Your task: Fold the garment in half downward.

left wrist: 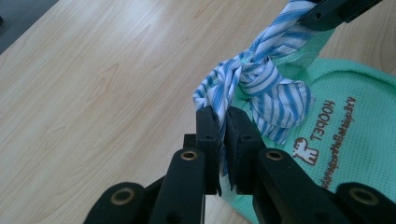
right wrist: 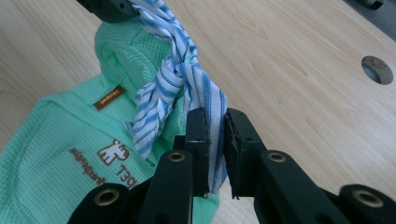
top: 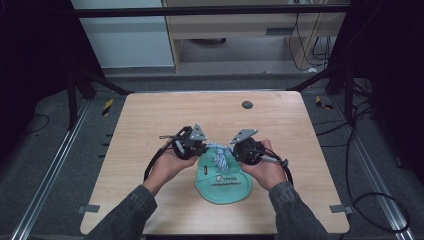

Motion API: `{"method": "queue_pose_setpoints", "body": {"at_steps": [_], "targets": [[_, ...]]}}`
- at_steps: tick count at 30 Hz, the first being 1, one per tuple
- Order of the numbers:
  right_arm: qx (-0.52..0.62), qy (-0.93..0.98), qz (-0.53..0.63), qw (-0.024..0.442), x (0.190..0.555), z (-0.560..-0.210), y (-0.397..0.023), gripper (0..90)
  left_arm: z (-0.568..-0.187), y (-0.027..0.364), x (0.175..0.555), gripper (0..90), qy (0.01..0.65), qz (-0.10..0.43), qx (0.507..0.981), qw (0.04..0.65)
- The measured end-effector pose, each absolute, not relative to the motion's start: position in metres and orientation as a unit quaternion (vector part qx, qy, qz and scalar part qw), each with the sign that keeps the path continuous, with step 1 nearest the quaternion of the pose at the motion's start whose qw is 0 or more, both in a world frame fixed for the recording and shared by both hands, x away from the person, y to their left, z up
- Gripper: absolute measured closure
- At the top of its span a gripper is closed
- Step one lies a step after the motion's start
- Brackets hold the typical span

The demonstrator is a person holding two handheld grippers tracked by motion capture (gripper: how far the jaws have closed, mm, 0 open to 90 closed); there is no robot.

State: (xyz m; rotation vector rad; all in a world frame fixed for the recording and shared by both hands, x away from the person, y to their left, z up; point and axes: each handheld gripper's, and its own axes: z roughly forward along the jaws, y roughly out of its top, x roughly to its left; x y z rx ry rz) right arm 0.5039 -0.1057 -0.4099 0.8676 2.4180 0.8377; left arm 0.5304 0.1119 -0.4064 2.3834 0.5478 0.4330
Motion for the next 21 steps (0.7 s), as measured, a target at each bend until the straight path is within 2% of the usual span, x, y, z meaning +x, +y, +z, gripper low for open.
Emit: {"method": "queue_pose_setpoints", "body": {"at_steps": [21], "targets": [[0.303,0.883,0.293,0.205,0.49,-0.415,-0.11,79.5,-0.414,0.113,0.51,84.0,0.199,0.145,0.914,0.322]]}}
